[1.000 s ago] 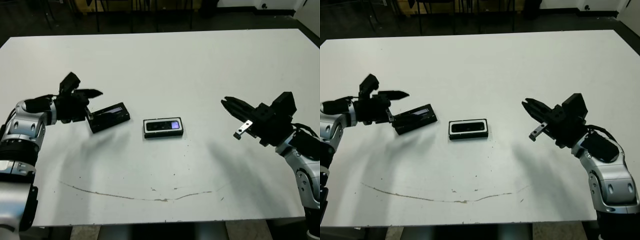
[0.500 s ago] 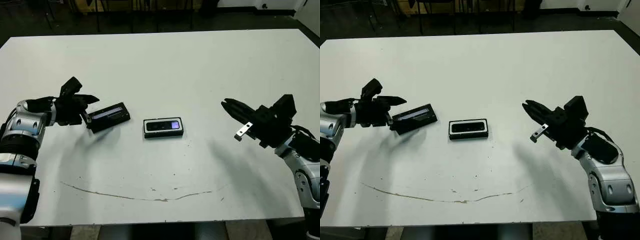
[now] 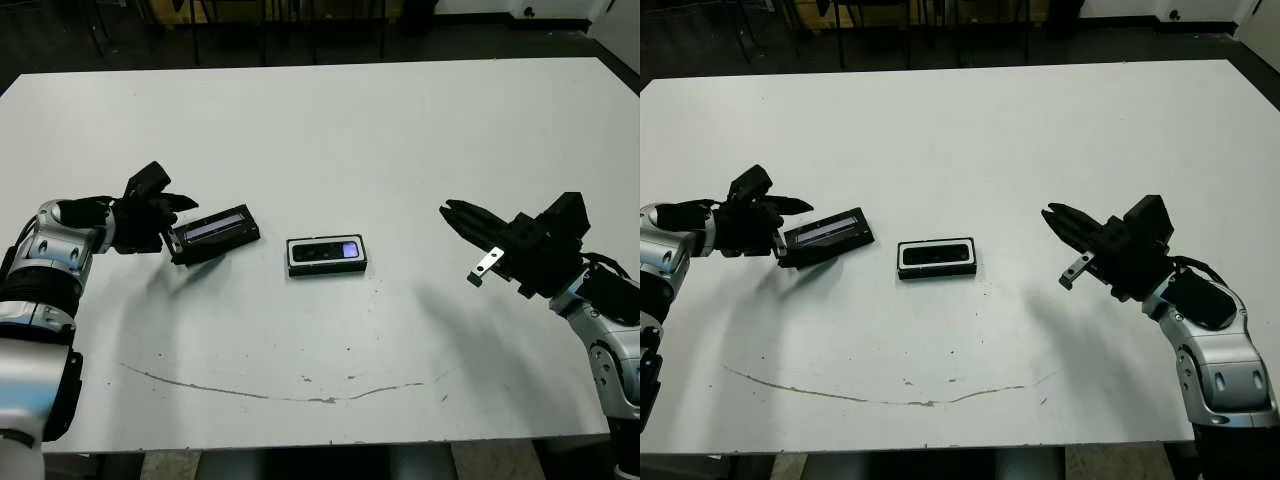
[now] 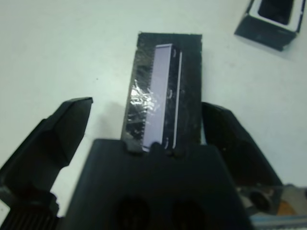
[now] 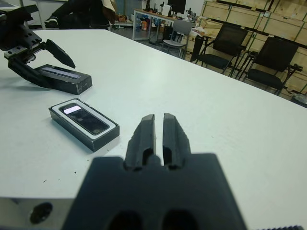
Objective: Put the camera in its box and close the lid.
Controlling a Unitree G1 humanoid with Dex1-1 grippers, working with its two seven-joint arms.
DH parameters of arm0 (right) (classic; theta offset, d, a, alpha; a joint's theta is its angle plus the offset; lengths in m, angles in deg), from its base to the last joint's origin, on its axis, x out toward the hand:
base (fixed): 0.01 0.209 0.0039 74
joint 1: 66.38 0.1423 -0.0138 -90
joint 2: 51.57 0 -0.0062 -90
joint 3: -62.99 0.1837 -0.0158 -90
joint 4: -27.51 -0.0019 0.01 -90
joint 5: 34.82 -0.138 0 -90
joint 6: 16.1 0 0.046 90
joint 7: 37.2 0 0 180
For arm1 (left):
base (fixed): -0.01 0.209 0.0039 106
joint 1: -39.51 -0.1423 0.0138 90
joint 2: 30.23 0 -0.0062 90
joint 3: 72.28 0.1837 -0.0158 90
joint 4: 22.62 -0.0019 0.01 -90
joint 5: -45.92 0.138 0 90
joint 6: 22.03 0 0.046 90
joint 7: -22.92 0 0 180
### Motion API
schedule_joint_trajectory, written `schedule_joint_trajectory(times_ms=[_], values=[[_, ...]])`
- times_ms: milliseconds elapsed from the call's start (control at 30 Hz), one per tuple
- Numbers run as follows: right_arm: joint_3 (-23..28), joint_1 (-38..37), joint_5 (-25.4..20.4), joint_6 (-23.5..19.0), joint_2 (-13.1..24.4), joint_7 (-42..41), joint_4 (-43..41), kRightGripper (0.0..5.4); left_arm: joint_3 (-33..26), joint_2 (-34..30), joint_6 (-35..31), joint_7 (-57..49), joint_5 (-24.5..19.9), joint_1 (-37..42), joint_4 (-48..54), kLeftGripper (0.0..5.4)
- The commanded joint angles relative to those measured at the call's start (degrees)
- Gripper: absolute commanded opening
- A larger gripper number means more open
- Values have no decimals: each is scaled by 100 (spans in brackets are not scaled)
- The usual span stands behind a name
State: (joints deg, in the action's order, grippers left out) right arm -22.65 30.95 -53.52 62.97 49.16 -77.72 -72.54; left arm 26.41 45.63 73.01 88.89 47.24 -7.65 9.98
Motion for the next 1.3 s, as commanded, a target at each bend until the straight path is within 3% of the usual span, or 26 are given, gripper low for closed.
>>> schedule_joint_trajectory(times_ms=[33, 833, 933, 1300], values=[[-14, -67, -22, 102, 12, -90, 148, 0, 72, 3, 167, -12, 168, 60, -192, 539], [-22, -41, 10, 162, 44, -138, 253, 0, 351, -68, 207, -76, 554, 117, -732, 539], [-13, -7, -37, 305, 2, -245, 415, 0, 441, -94, 101, 10, 614, 177, -763, 512], [-32, -51, 48, 57, 91, -106, 192, 0, 1070, -251, 113, 559, 1142, 482, -916, 304]])
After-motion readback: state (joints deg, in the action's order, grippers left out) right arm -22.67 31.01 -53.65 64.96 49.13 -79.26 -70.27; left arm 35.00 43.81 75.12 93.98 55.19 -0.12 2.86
